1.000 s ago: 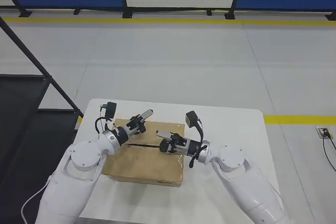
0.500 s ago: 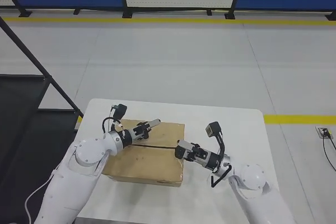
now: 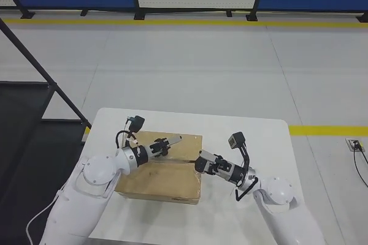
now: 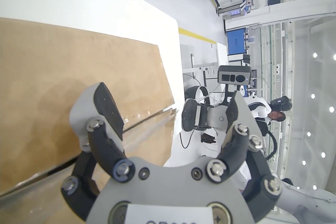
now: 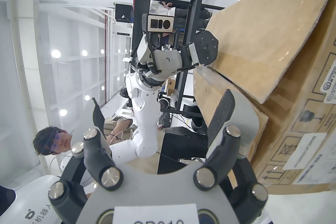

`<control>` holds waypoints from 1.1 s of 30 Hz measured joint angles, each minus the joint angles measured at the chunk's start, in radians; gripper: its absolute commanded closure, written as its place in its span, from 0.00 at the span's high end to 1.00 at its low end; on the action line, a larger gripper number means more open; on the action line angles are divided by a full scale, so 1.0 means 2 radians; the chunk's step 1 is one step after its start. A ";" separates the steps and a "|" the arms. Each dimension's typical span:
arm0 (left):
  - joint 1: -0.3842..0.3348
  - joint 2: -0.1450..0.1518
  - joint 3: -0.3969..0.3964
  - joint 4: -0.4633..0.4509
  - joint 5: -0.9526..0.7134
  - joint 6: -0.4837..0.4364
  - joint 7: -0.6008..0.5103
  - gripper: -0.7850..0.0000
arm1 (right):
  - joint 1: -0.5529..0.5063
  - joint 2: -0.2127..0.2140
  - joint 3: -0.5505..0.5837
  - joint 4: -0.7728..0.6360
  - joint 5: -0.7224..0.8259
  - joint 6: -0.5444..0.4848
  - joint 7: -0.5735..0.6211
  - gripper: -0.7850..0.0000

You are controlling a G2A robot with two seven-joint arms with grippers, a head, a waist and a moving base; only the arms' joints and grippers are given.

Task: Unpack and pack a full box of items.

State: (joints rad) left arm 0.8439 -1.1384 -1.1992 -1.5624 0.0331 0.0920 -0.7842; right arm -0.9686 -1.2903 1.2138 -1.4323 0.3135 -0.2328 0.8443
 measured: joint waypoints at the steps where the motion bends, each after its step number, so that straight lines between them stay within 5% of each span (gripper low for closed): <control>1: 0.004 0.001 -0.001 -0.005 0.001 -0.001 -0.002 1.00 | 0.001 0.000 -0.001 0.002 0.001 -0.001 0.001 1.00; 21: 0.055 0.010 -0.020 -0.067 0.014 -0.015 -0.016 1.00 | 0.058 0.002 -0.045 0.047 0.024 0.059 0.146 1.00; 33: 0.065 0.012 -0.023 -0.073 0.009 -0.020 -0.018 1.00 | 0.102 -0.007 -0.085 0.079 0.020 0.164 0.103 1.00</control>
State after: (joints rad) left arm 0.9748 -1.1145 -1.2443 -1.7090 0.0504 0.0512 -0.8193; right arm -0.7644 -1.3034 1.0437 -1.2738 0.3535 0.0952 1.0509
